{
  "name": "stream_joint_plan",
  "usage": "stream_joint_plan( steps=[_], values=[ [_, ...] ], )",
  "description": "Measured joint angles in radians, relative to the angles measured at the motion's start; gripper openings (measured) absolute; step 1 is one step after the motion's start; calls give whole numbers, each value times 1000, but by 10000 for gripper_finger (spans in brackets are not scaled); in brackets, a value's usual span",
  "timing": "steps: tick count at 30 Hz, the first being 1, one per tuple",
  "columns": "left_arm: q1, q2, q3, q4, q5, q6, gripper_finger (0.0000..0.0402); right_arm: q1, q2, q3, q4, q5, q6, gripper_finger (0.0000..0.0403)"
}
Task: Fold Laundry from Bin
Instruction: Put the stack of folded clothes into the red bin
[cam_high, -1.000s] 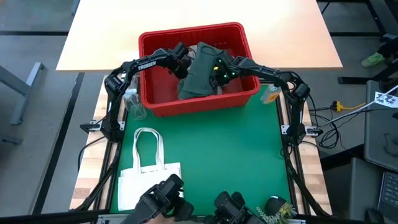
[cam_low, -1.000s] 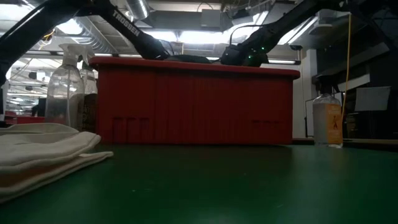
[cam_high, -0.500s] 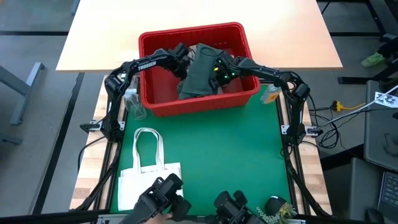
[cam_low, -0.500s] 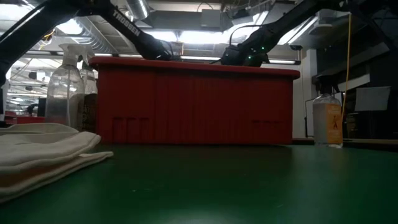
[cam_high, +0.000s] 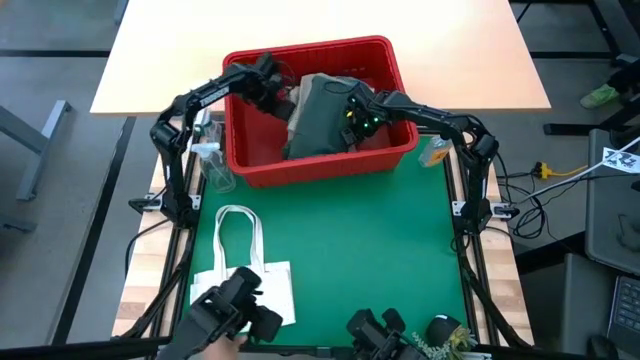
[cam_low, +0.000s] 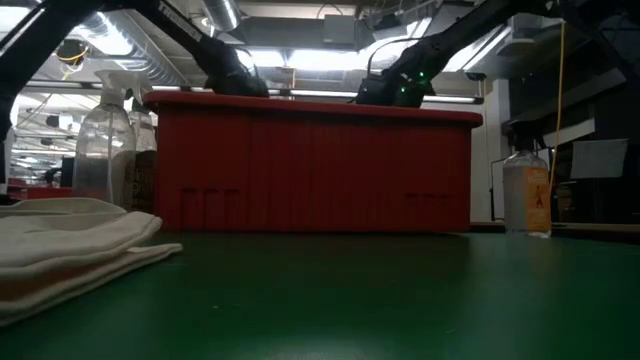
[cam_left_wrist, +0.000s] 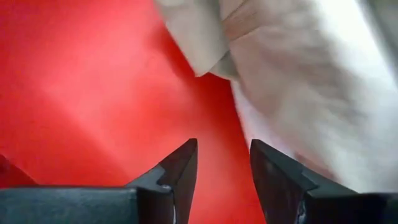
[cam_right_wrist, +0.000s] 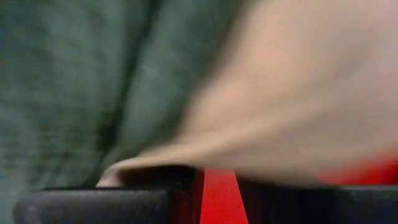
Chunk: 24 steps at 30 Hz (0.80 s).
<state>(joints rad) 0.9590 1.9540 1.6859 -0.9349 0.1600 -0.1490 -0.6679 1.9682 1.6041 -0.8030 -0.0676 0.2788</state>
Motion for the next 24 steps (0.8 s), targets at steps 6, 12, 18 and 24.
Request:
stream_joint_plan(
  steps=[6, 12, 18, 24],
  values=[
    [20, -66, 0, 13, 69, 0, 141, 0, -2, 155, -207, 115, -57, 85],
    [19, -133, 0, 38, 151, -2, 141, 0, -2, 344, -347, 185, -79, 86],
    [-15, -164, 0, 146, 335, -22, 141, 1, -4, 481, -320, 180, -102, 86],
    [-99, -156, 0, 269, 340, -16, 141, 0, 5, 458, -134, 134, -162, 86]
  ],
)
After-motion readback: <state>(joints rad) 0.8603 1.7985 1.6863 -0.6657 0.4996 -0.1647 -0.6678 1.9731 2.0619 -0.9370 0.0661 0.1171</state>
